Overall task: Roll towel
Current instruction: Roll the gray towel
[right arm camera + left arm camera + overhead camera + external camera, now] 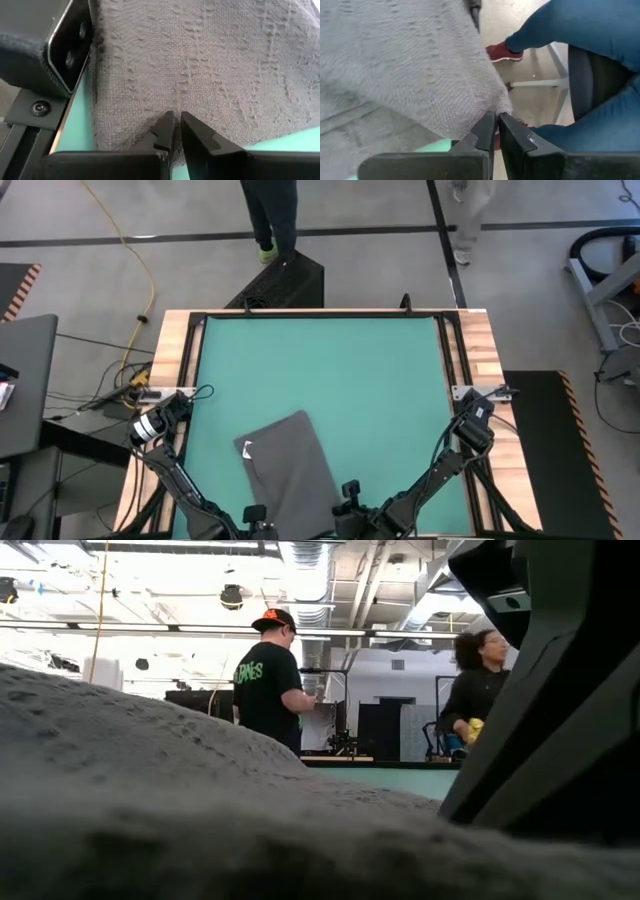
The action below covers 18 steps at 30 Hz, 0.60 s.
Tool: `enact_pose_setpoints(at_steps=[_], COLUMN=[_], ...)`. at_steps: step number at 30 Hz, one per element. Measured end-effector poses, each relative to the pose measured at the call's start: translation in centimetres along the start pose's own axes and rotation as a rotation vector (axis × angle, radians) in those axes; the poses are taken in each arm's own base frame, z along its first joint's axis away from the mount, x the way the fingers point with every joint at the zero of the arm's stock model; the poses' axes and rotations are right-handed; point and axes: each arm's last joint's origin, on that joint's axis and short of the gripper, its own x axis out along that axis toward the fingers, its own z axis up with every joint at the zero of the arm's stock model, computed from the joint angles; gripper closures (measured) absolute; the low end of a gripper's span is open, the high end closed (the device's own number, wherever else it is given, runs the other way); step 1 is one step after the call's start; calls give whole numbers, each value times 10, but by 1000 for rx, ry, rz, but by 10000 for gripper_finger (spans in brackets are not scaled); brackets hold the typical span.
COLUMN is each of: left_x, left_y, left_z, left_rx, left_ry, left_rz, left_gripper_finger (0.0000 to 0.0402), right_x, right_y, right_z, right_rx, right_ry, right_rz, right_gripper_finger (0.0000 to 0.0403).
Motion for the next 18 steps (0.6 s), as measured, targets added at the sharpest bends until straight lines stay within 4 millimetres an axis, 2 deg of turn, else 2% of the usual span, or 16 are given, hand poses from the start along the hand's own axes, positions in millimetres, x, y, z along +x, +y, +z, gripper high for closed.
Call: enact_pose_setpoints(at_steps=[5, 13, 18], left_x=[0, 0, 0], left_y=[2, -5, -6], left_z=[-2, 2, -1], left_rx=[-5, -16, -3], left_ry=[33, 9, 84], left_rz=[16, -66, -116], left_gripper_finger=[357, 284, 246], right_x=[0, 2, 2], right_y=[0, -2, -2], right_z=[0, 0, 0], right_rx=[-2, 1, -1], right_ry=[2, 5, 7], right_rz=[1, -3, -4], right_gripper_finger=[347, 347, 347])
